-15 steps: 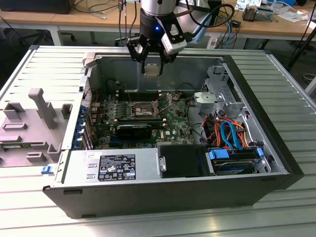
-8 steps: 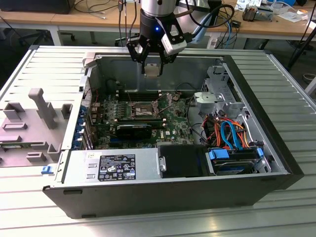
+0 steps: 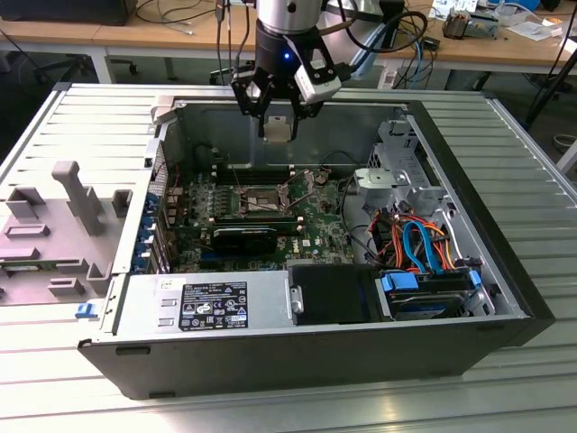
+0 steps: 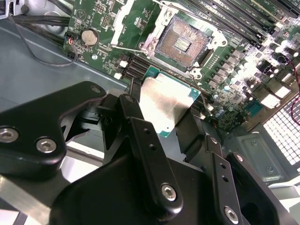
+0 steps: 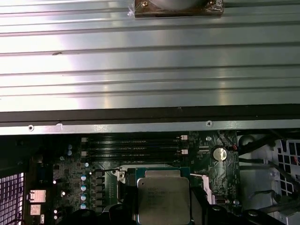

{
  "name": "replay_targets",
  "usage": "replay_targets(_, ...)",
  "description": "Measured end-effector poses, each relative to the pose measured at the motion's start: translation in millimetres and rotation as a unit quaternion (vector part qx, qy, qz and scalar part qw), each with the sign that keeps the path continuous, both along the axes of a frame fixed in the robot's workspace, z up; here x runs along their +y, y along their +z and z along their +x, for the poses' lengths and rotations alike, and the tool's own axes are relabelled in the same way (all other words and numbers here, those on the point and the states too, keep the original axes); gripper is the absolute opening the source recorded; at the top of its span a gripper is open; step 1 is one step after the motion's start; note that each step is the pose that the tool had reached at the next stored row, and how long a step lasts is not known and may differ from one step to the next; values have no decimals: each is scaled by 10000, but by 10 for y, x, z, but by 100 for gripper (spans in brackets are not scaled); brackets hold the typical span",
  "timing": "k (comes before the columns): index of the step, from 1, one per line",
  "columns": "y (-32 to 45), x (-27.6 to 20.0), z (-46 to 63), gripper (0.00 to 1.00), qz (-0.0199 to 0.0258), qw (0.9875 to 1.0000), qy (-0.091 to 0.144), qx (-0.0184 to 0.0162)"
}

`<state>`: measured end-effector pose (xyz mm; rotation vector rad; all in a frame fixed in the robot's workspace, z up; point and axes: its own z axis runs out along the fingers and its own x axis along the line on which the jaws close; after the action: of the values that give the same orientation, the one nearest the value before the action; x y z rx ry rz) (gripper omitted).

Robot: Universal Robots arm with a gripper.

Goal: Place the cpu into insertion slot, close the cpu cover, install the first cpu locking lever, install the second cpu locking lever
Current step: 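Place the cpu into insertion slot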

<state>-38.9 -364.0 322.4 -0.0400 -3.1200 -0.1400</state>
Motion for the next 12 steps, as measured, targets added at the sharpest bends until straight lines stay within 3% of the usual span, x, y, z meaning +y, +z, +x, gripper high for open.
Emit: replay_targets(12,-51,-27,0,54,0,10000,0,0)
